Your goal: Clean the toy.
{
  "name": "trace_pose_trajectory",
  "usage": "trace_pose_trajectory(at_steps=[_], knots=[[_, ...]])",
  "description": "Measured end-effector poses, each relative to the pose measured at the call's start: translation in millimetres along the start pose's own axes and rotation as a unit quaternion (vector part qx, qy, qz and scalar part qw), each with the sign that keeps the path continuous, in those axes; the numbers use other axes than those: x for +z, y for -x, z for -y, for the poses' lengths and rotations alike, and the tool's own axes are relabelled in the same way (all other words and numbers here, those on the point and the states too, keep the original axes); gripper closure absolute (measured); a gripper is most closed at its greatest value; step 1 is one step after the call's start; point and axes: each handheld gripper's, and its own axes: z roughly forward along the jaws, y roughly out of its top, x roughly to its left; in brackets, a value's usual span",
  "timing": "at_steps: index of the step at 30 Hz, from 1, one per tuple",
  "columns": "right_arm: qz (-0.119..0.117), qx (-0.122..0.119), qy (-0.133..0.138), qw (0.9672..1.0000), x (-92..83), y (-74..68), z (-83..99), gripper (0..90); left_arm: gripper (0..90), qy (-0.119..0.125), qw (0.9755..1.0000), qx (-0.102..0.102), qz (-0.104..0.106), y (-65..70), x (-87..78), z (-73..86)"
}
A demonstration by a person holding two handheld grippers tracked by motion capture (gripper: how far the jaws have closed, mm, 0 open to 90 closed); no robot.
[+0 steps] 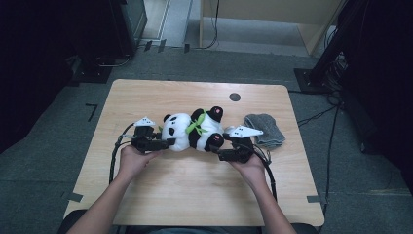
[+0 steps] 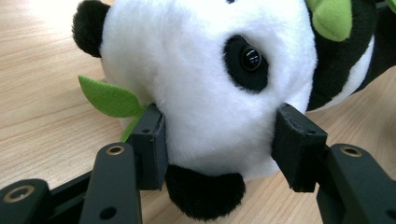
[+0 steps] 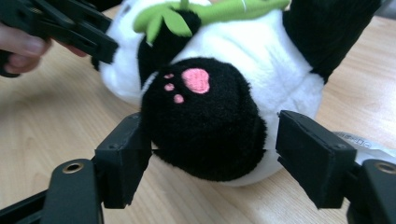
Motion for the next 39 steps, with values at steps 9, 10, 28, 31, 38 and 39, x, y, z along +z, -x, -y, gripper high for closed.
trace_pose_trajectory(at_steps=[9,10,28,31,38,39], knots=[[0.026,0.003,0.004,0.9996,23.5,-5.2,0.8,21.1,42.5,0.0,1.0,0.002,-0.001,0.2,0.6,1.0],[0.027,-0.01,0.004,0.9996,24.9,-6.0,1.2,20.8,41.9,0.001,1.0,0.0,-0.001,0.2,0.8,1.4],[0.055,0.028,0.011,0.998,-11.8,2.3,-34.1,60.3,26.5,0.082,0.9944,0.062,0.026,6.5,-25.3,-2.5],[0.058,0.046,0.021,0.997,-21.9,6.7,-38.7,60.3,26.6,0.082,0.9929,0.08,0.033,7.6,-26.2,0.0],[0.03,0.074,0.046,0.9957,-36.8,7.7,-46.5,60.2,25.3,0.09,0.9882,0.121,0.03,15.1,-19.6,1.5],[0.024,0.075,0.047,0.9958,-37.4,6.7,-47.0,60.2,25.0,0.089,0.9884,0.12,0.026,15.1,-18.5,1.1]])
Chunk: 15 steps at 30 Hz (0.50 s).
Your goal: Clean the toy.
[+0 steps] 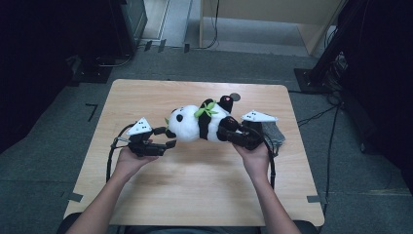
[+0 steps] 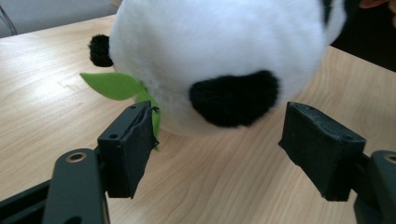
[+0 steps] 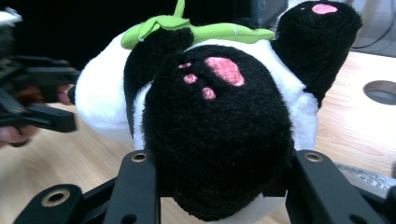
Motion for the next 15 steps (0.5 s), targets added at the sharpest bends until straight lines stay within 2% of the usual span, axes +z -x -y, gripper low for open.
trace_pose_trajectory(at_steps=[3,5,7,9,10,11,15], knots=[[-0.014,0.0,-0.01,0.9998,0.8,-5.1,-0.7,60.2,20.2,0.004,1.0,0.001,0.009,-1.7,0.3,0.8],[-0.025,0.002,-0.015,0.9996,1.6,-8.0,-1.0,60.3,19.4,0.013,0.9998,0.011,0.008,-2.8,-1.4,1.5],[-0.036,0.007,-0.019,0.9991,1.5,-8.7,-1.6,60.3,19.5,0.029,0.9989,0.035,0.013,-2.9,-3.6,2.2],[-0.046,0.009,-0.021,0.9987,1.0,-8.9,-2.4,60.3,20.9,0.041,0.9965,0.072,0.013,-1.3,-5.7,3.4],[-0.048,0.006,-0.023,0.9986,0.7,-9.1,-2.6,60.3,20.8,0.042,0.9962,0.076,0.009,-1.1,-5.7,3.7],[-0.05,0.005,-0.024,0.9984,0.8,-9.7,-2.7,60.4,20.5,0.041,0.9966,0.07,0.01,-2.0,-4.8,3.9],[-0.054,0.005,-0.039,0.9978,4.1,-12.1,-1.7,60.5,20.5,0.01,0.9982,0.055,0.022,-5.8,0.8,6.1]])
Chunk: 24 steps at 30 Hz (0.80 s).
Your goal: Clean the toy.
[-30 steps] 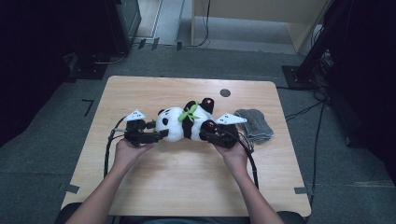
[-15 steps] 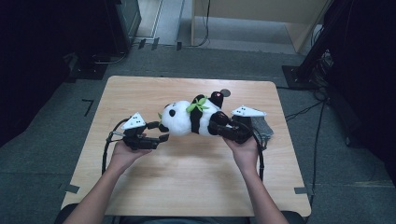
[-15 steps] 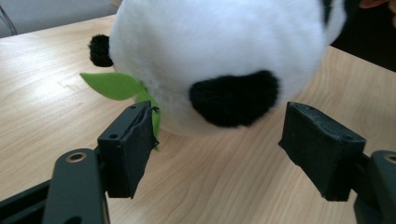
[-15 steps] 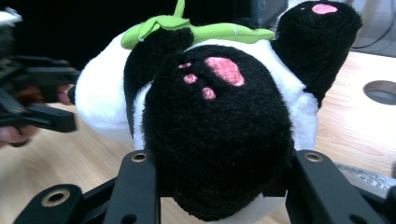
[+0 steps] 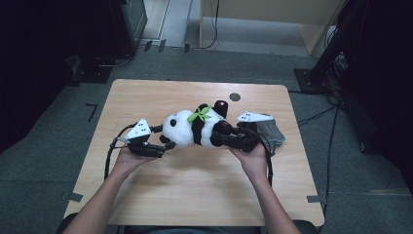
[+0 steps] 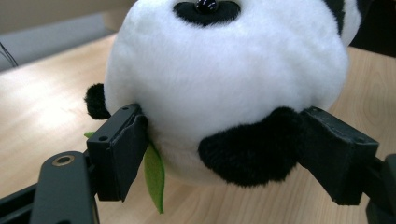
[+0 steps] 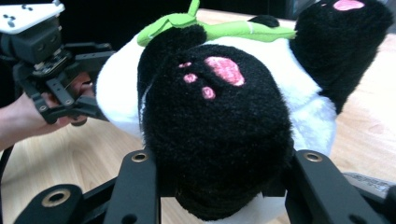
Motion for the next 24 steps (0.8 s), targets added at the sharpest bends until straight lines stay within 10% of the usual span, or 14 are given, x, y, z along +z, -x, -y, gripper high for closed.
trace_pose_trajectory(at_steps=[12,24], knots=[[-0.003,0.007,-0.018,0.9998,5.0,0.6,2.1,60.7,41.6,-0.057,0.9978,-0.032,0.011,-6.9,9.0,-7.7],[0.005,0.002,-0.009,1.0,4.7,6.5,3.1,48.7,69.2,-0.062,0.9958,-0.062,0.027,-6.0,-2.4,-18.6]])
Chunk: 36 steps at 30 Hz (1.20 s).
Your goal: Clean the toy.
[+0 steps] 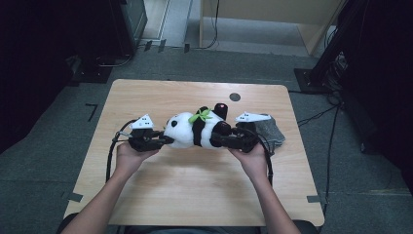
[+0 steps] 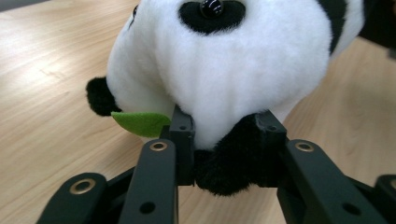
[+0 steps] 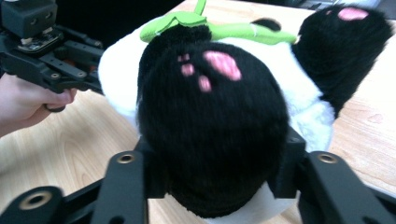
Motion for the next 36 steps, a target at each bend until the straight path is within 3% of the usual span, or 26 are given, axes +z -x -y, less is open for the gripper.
trace_pose_trajectory(at_steps=[2,7,12,16,17,19,21,24,29,33,36], knots=[[-0.006,0.001,0.014,0.9999,-0.3,3.5,1.5,43.2,70.8,0.005,0.9999,-0.008,0.008,-1.6,-2.0,-0.5],[-0.01,-0.055,0.028,0.998,-0.2,6.3,5.0,31.4,72.6,0.011,0.9995,-0.021,0.02,-5.2,-5.5,-1.9],[-0.012,-0.062,0.028,0.9976,-1.6,13.1,12.3,22.8,73.1,0.021,0.9989,-0.033,0.025,-8.7,-11.3,-3.1],[-0.063,-0.06,0.034,0.9956,0.7,19.9,22.3,9.0,73.0,0.036,0.9977,-0.044,0.037,-8.7,-16.3,-5.9],[-0.065,-0.062,0.033,0.9954,2.7,19.2,23.0,4.8,73.0,0.039,0.9974,-0.045,0.041,-7.8,-17.0,-6.5],[-0.047,-0.073,0.036,0.9956,7.4,14.3,23.2,1.9,72.9,0.036,0.997,-0.046,0.05,-5.2,-16.9,-7.6],[-0.015,-0.079,0.04,0.996,11.8,9.5,23.3,2.8,72.7,0.028,0.9974,-0.042,0.052,-2.0,-16.0,-9.4],[0.005,-0.091,0.038,0.9952,17.3,6.8,24.5,3.3,72.4,0.024,0.9973,-0.047,0.051,0.7,-13.4,-10.2],[0.029,-0.118,0.031,0.9921,17.8,6.1,25.4,28.1,70.3,0.019,0.9983,-0.042,0.037,3.9,-9.6,-10.5],[0.035,-0.097,0.012,0.9946,14.8,5.4,23.1,45.4,66.0,0.016,0.9993,-0.028,0.022,7.9,-5.9,-10.5],[0.039,-0.093,0.017,0.9948,8.8,3.8,19.4,50.3,52.7,0.016,0.9995,-0.019,0.018,7.2,-2.7,-9.1]])
